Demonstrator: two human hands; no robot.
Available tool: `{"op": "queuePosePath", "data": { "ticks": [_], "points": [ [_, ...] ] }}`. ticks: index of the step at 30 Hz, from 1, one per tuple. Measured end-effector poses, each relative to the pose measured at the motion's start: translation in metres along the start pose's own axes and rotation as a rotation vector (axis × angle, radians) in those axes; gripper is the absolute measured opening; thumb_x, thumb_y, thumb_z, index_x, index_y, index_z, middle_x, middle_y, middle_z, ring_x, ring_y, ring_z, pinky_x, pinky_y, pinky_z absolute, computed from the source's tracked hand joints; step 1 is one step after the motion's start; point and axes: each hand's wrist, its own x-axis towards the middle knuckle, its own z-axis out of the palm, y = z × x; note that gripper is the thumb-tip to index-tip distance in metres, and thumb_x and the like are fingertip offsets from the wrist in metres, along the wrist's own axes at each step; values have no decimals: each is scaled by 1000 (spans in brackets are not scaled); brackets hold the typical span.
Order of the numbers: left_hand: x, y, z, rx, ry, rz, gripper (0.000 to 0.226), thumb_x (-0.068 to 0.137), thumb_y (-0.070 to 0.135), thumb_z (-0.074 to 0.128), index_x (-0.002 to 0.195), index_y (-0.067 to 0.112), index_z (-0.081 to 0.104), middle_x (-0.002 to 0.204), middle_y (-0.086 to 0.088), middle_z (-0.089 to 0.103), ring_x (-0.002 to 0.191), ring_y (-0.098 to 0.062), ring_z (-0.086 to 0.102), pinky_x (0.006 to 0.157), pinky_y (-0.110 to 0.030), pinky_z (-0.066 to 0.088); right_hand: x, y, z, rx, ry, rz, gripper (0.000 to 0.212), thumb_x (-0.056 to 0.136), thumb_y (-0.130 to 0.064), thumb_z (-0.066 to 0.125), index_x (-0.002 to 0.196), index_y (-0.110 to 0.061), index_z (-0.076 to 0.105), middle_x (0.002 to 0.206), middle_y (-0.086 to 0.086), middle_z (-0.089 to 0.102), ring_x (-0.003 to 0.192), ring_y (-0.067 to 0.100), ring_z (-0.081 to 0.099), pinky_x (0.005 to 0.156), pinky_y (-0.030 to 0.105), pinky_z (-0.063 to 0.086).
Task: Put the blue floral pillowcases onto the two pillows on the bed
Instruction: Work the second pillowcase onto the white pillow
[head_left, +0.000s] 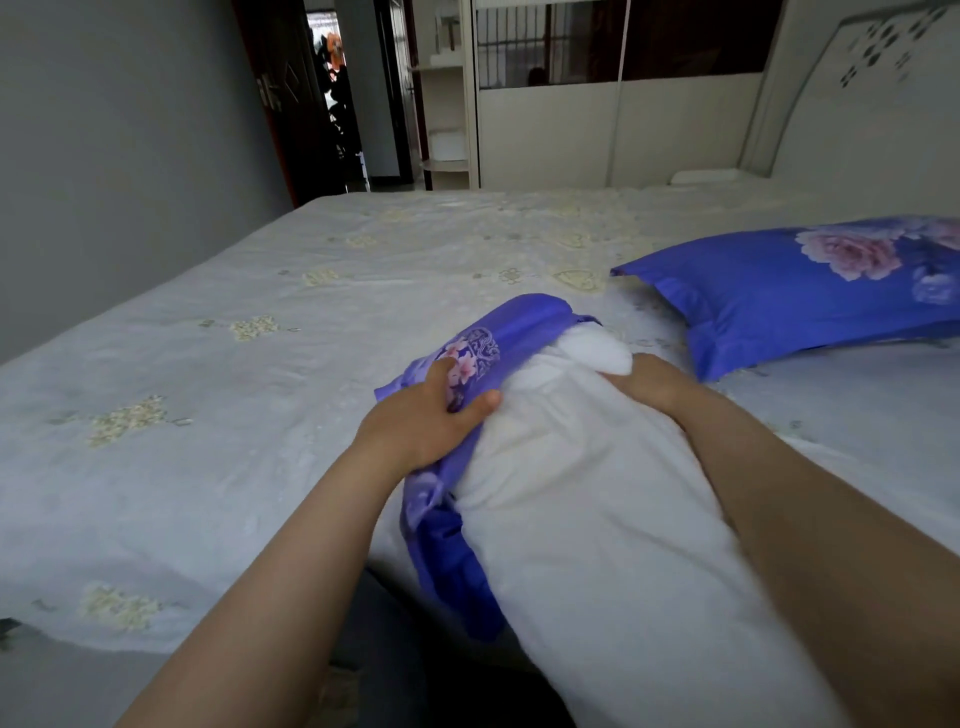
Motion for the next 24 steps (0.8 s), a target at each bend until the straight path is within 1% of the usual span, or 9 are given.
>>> {"op": "queuePosePath", "data": {
  "ticks": [3, 5, 7, 10, 13, 16, 19, 21, 24],
  "points": [
    [28, 22, 4, 216, 77, 71, 68, 86, 51, 50, 142, 20, 28, 137, -6, 34, 125, -29, 40, 100, -40, 39, -23, -14, -2, 85, 56, -103, 55, 80, -55, 62, 122, -19, 60, 118, 5, 62, 94, 19, 55, 79, 23, 36],
    [48, 44, 5, 235, 205, 137, 55, 86, 27, 51, 138, 17, 35, 132, -8, 34, 118, -30, 42, 94, -39, 40, -39, -19, -9, 148, 48, -169, 44, 85, -42, 64, 121, -17, 60, 117, 5, 62, 98, 19, 57, 80, 22, 36],
    [65, 62, 1, 241, 333, 176, 51, 83, 16, 50, 133, 17, 43, 127, -8, 40, 110, -30, 47, 84, -37, 42, -55, -25, -8, 129, 57, -232, 36, 89, -33, 61, 121, -17, 59, 118, 4, 63, 107, 20, 58, 80, 21, 35],
    [83, 85, -15, 290, 423, 233, 41, 80, 10, 50, 120, 17, 57, 114, -9, 50, 99, -31, 55, 71, -34, 41, -67, -28, -1, 18, 152, -299, 35, 88, -37, 57, 122, -29, 57, 119, -1, 59, 106, 18, 57, 81, 23, 37],
    [87, 102, -26, 409, 441, 284, 26, 80, 8, 51, 102, 12, 64, 105, -10, 57, 94, -32, 57, 67, -32, 38, -74, -35, 4, -98, 152, -313, 46, 88, -39, 54, 132, -41, 43, 135, -2, 38, 115, 19, 52, 92, 30, 41],
    [81, 117, -26, 395, 458, 353, 20, 75, 10, 53, 91, 9, 65, 94, -10, 63, 86, -31, 57, 62, -31, 36, -83, -44, 13, -223, 122, -434, 56, 92, -44, 48, 143, -47, 25, 157, -13, 9, 140, 10, 26, 103, 33, 37],
    [68, 131, -23, 193, 441, 392, 25, 77, 13, 49, 94, 11, 68, 92, -10, 67, 86, -33, 58, 64, -30, 41, -91, -55, 26, -352, 145, -541, 60, 95, -41, 42, 147, -41, 14, 158, -14, -9, 145, 7, 9, 99, 34, 39],
    [56, 139, -22, 57, 393, 418, 28, 80, 15, 47, 97, 13, 69, 94, -10, 69, 89, -32, 59, 70, -33, 48, -95, -60, 32, -402, 190, -553, 59, 94, -41, 42, 147, -37, 19, 159, -7, -7, 146, 10, 3, 99, 36, 39],
    [40, 145, -21, 17, 280, 471, 30, 79, 10, 47, 98, 14, 69, 94, -7, 69, 90, -29, 59, 73, -37, 51, -96, -61, 34, -444, 270, -576, 55, 90, -45, 47, 142, -35, 32, 155, 1, 10, 139, 22, 25, 87, 37, 44]
  ]
}}
